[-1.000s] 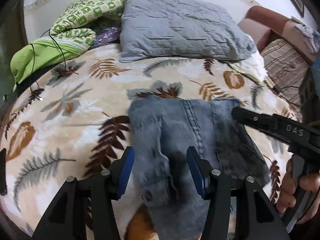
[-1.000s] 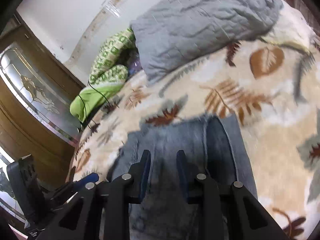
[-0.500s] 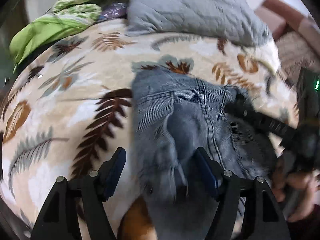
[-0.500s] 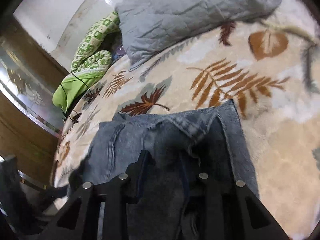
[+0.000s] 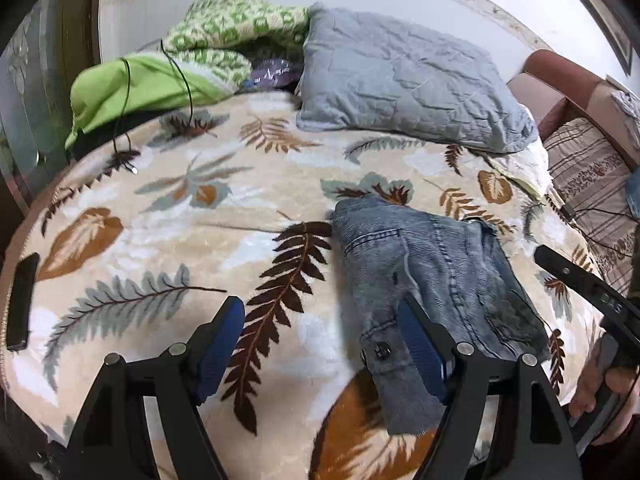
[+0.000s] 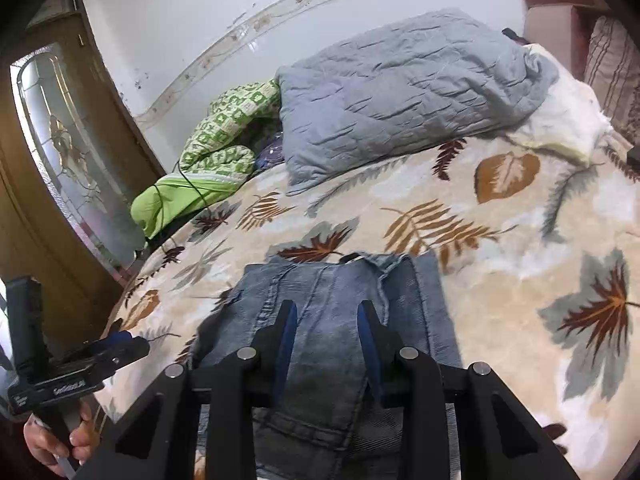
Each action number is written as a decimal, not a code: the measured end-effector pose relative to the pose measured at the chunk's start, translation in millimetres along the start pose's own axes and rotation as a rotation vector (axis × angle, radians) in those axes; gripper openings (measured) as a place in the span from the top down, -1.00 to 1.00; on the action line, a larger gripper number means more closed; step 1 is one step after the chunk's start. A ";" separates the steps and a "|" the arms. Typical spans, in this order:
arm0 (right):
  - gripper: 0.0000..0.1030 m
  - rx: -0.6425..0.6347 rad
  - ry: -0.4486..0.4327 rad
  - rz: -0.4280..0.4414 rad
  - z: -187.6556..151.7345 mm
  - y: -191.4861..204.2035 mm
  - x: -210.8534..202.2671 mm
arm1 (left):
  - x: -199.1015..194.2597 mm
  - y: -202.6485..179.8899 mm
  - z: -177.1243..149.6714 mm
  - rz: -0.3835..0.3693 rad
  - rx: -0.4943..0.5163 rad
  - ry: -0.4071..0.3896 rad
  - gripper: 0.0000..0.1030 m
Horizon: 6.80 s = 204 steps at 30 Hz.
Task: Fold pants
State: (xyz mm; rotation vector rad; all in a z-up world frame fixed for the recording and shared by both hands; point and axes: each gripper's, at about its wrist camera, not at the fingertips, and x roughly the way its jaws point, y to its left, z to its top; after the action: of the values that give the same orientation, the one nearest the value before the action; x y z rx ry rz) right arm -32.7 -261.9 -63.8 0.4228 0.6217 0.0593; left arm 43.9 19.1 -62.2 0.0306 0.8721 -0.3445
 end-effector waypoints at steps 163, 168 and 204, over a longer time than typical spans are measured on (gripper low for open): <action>-0.22 -0.110 -0.040 -0.215 -32.5 12.2 -31.4 | -31.0 -40.5 -24.9 0.278 0.091 -0.260 -1.00; -0.22 -0.113 -0.034 -0.215 -34.1 13.5 -30.7 | -30.2 -41.0 -25.8 0.276 0.095 -0.258 -1.00; -0.22 -0.112 -0.014 -0.211 -34.7 12.8 -26.8 | -27.4 -38.5 -26.4 0.271 0.106 -0.242 -1.00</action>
State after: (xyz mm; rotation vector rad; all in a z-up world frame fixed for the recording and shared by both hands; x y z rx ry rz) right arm -73.6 -242.3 -69.3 0.2473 0.6433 -0.1087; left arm -3.8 -5.1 -54.2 0.1995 0.6001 -0.1363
